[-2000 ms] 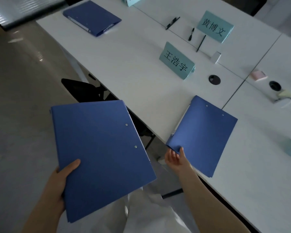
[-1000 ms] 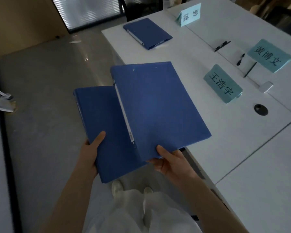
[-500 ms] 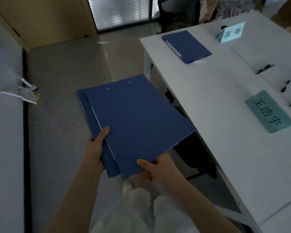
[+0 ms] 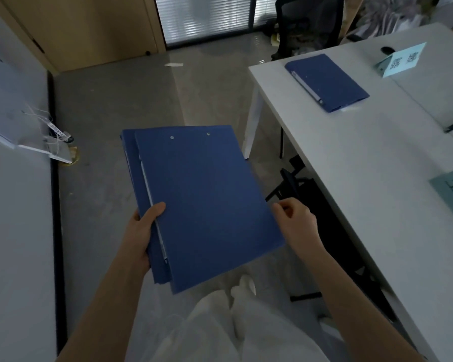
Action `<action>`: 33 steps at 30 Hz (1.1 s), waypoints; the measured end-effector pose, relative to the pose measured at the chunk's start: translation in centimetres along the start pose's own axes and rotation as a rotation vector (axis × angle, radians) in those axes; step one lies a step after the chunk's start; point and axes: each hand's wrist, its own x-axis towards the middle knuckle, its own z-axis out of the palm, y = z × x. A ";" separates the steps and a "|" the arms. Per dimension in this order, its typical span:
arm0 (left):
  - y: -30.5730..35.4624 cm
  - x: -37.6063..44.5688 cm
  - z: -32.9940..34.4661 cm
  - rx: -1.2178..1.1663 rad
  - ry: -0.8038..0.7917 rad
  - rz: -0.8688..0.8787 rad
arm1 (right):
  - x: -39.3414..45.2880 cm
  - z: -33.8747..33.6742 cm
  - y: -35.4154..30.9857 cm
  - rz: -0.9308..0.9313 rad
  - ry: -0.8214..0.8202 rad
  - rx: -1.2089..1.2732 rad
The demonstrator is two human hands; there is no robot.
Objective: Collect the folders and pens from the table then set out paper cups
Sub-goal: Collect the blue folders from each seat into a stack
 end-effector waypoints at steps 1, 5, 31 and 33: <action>0.4 0.7 0.2 0.003 -0.009 -0.012 | 1.4 0.4 -0.2 0.002 -0.022 -0.021; 1.9 3.2 1.8 0.020 -0.038 -0.056 | 5.8 1.1 -1.0 0.152 -0.302 0.123; 20.9 27.7 19.4 0.206 -0.274 -0.153 | 34.1 1.4 -16.0 0.072 0.005 0.337; 23.5 30.8 20.0 0.247 -0.339 -0.134 | 36.5 2.5 -18.0 0.097 0.048 0.327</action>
